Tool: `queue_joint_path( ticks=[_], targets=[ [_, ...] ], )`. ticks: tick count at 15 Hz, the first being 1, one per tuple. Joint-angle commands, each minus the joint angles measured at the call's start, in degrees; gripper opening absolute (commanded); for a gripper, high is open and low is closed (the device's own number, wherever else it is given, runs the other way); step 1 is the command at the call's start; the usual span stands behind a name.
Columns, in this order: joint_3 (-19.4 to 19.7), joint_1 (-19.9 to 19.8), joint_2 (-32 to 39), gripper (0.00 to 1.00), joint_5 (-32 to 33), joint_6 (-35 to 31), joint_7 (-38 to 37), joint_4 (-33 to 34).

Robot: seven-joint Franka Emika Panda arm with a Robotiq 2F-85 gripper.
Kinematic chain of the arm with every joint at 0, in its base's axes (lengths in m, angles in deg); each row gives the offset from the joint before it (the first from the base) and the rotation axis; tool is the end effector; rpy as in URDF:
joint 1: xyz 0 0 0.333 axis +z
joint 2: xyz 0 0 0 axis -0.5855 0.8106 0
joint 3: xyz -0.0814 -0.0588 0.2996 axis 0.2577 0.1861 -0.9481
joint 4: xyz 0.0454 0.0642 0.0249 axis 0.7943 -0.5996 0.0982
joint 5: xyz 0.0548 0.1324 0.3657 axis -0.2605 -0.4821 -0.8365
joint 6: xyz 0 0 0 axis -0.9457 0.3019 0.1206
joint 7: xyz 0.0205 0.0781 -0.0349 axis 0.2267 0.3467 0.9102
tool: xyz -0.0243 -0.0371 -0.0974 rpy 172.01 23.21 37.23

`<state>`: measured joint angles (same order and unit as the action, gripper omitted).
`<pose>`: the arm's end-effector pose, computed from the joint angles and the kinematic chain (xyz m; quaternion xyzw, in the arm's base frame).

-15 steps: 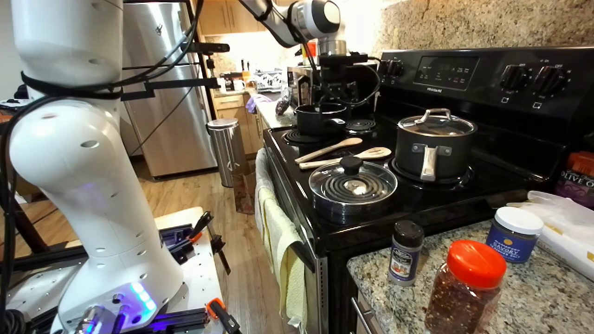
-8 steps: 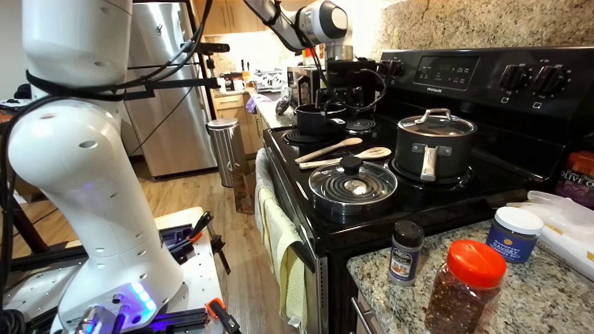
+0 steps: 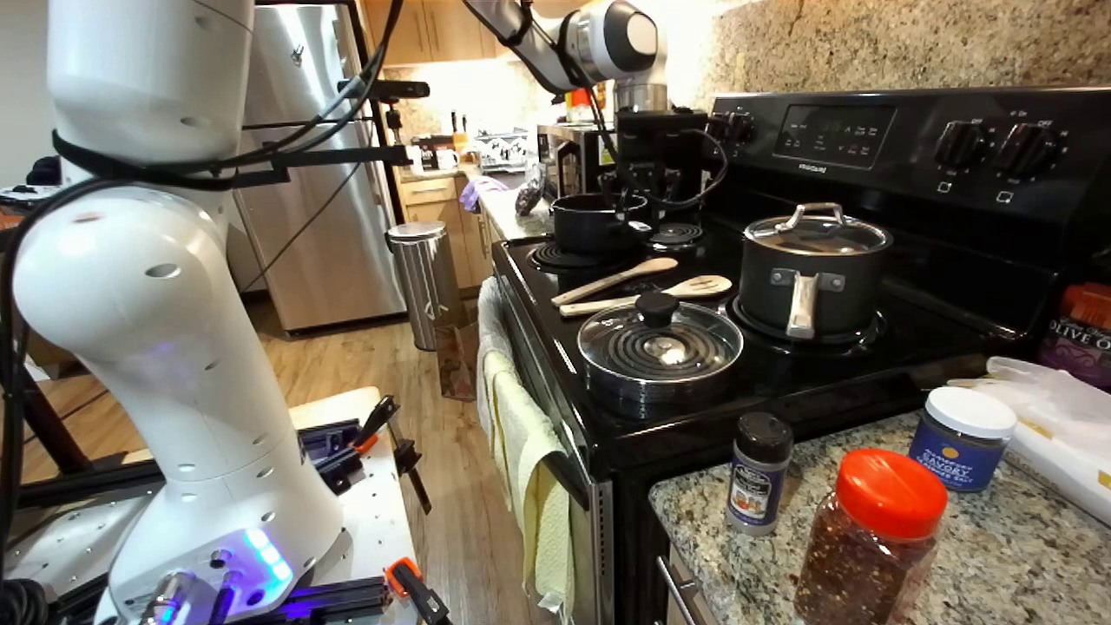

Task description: Remove the cooking stick from the pot and put on the stove

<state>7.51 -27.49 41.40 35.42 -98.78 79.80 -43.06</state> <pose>0.6250 0.1827 0.3803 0.8258 0.5558 -0.0831 0.0470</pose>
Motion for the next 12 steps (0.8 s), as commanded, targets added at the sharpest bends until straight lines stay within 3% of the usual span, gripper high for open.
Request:
queue_joint_path(
  ticks=[1,3,12],
  targets=[
    [-0.26,-1.07,0.58,0.20,-2.08,-0.04,1.63,0.72],
    [-0.07,-1.15,0.13,0.12,-2.46,0.00,1.51,0.36],
    [0.73,-0.65,-5.74,0.14,-0.88,0.55,-0.90,-5.49]
  ],
)
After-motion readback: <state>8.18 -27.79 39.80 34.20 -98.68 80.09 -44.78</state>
